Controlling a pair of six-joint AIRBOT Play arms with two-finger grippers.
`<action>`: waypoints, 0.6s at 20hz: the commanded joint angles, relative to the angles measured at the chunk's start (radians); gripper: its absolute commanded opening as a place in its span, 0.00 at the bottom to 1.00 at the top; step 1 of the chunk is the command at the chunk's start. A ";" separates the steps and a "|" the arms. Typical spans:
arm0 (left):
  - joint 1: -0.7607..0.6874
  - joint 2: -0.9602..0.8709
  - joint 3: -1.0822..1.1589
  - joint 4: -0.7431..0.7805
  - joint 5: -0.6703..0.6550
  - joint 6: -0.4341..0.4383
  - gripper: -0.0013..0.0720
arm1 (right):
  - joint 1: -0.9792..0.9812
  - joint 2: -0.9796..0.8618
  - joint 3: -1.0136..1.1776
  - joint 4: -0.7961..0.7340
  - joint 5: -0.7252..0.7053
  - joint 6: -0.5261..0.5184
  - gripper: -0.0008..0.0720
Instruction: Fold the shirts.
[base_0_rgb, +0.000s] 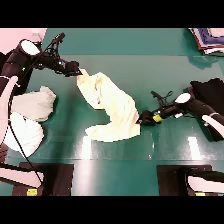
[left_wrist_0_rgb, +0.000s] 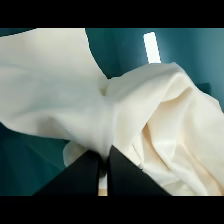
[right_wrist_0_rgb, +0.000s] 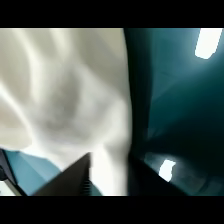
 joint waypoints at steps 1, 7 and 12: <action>0.001 0.002 0.001 0.001 -0.013 0.000 0.05 | 0.047 -0.077 0.084 -0.035 -0.039 -0.003 0.07; 0.032 0.213 0.003 0.089 0.085 0.000 0.05 | -0.089 0.098 0.286 -0.256 0.039 0.063 0.03; 0.066 0.534 0.003 0.092 0.174 0.038 0.05 | -0.267 0.340 0.584 -0.352 0.079 0.089 0.03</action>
